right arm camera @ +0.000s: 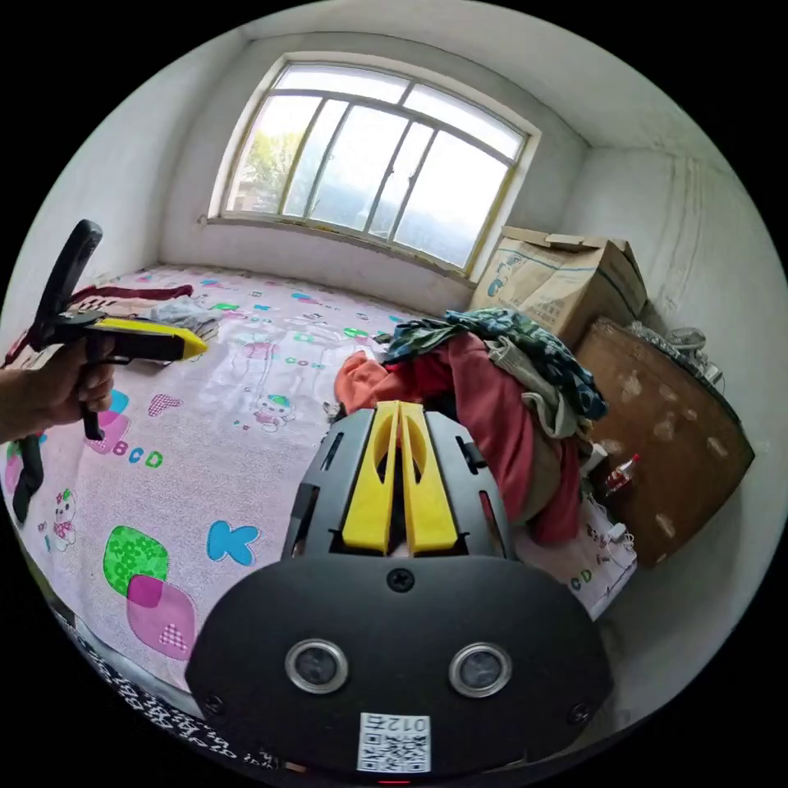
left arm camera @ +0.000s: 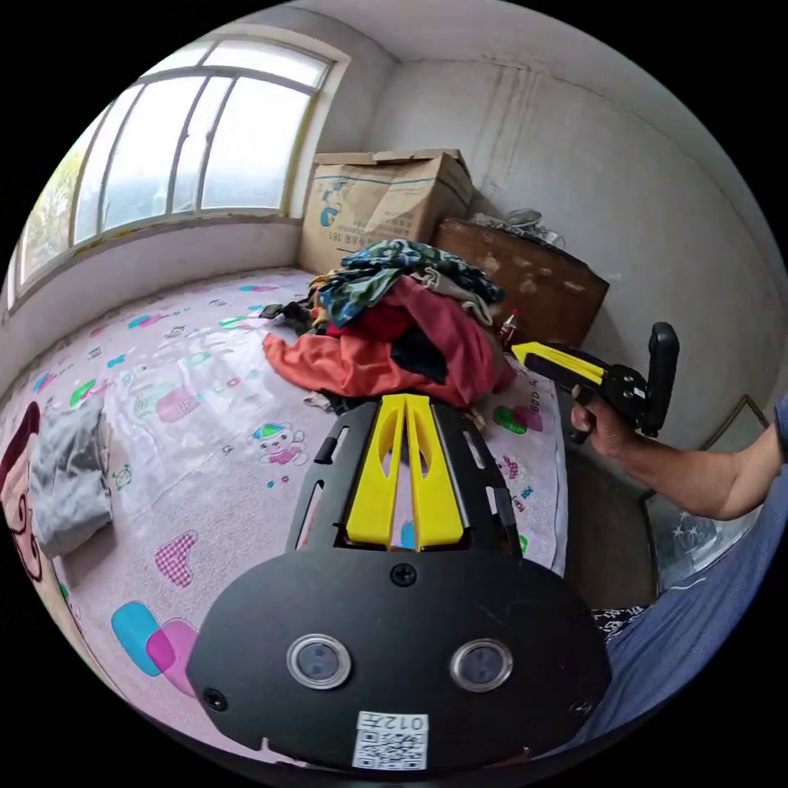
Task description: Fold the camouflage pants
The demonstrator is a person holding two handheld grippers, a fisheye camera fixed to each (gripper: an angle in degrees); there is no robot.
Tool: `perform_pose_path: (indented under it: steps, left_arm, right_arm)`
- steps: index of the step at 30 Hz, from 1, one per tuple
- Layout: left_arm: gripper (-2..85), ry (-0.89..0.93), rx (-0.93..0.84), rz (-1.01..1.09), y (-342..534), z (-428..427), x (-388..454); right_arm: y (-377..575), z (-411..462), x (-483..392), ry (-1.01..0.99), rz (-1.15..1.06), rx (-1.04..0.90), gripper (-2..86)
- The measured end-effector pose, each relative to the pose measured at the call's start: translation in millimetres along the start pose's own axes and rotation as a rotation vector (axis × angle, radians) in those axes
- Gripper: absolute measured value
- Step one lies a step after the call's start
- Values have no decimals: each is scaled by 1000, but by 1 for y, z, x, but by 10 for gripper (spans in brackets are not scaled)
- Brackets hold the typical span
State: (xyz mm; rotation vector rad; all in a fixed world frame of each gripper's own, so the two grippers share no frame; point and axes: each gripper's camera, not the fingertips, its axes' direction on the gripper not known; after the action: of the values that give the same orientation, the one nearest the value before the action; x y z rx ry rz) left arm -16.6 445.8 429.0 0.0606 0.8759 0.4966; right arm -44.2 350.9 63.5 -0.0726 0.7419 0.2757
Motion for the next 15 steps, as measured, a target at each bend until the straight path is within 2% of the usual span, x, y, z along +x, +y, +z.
perform_pose_path:
  steps: [5, 10, 15]
  left_arm:
    - [4, -82, -64, 77, -59, 45, 93]
    - [13, -249, -127, 202, -143, 104, 184]
    - [48, -332, -156, 383, -219, 147, 252]
  right_arm:
    - [-33, 10, 108, 57, -47, -5, 21]
    - [-97, 47, 239, 162, -149, -18, 73]
    - [-164, 90, 311, 206, -286, -17, 98]
